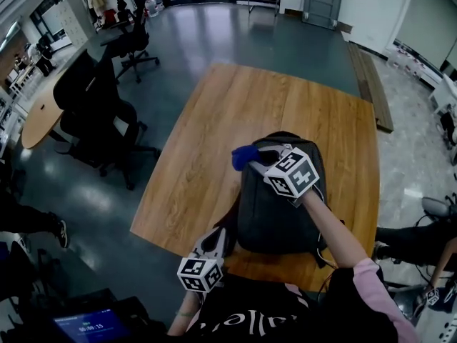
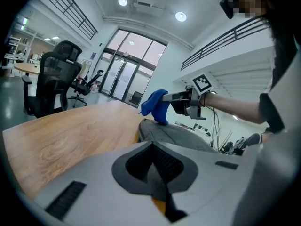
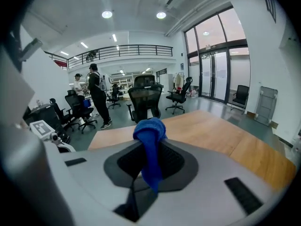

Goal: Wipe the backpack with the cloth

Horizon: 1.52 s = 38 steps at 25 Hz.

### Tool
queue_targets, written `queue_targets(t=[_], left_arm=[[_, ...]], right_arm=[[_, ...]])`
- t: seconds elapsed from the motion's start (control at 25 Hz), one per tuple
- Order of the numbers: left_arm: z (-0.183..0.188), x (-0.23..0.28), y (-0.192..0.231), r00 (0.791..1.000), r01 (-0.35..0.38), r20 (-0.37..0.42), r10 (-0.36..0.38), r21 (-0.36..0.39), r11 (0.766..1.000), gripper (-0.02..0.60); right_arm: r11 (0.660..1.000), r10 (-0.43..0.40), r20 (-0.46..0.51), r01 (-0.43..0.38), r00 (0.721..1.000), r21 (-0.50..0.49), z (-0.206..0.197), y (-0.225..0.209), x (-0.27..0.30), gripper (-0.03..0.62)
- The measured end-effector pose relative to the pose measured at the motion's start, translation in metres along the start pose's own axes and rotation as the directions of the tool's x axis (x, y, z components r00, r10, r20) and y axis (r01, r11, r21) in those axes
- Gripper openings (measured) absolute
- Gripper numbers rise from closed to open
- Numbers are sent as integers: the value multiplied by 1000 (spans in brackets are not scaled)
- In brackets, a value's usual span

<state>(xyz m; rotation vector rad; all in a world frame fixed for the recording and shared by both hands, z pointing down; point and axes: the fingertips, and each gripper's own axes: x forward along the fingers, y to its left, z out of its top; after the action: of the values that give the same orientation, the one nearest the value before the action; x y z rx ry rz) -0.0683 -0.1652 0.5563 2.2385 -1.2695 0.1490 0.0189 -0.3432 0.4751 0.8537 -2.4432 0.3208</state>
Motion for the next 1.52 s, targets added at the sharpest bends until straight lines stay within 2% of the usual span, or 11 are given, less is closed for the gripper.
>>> queue_targets(t=[0.16,0.28,0.68,0.84,1.08,1.4,1.52], left_arm=[[-2,-6,10,1000,-19,6,19,-10,1000,0],[-6,-9,13,1000,-25,0,25,-11,1000,0],[-7,-5,4,1000,0,-19,0,10,1000,0],[-1,2,-7,999,32,-28,-31,33,999,0],[3,13,-22,998,63,-21,-62,40,997,0],[-9,16,-51,997,71,-39,-69,53,996,0],[-9,17,-51,997,72,-41,-69,60,996,0]], right_arm=[[1000,3,-92,-6,996,-27,-23,12,33,55],[1000,-11,-130,7,991,-28,-40,7,36,55],[988,-144,-128,150,981,41,-76,-54,-48,55],[970,-221,-136,232,966,70,-87,-83,-86,55],[930,-313,-171,338,934,144,-130,-119,-133,55],[886,-363,-244,414,899,208,-203,-144,-189,55],[871,-377,-261,436,889,226,-216,-149,-193,55]])
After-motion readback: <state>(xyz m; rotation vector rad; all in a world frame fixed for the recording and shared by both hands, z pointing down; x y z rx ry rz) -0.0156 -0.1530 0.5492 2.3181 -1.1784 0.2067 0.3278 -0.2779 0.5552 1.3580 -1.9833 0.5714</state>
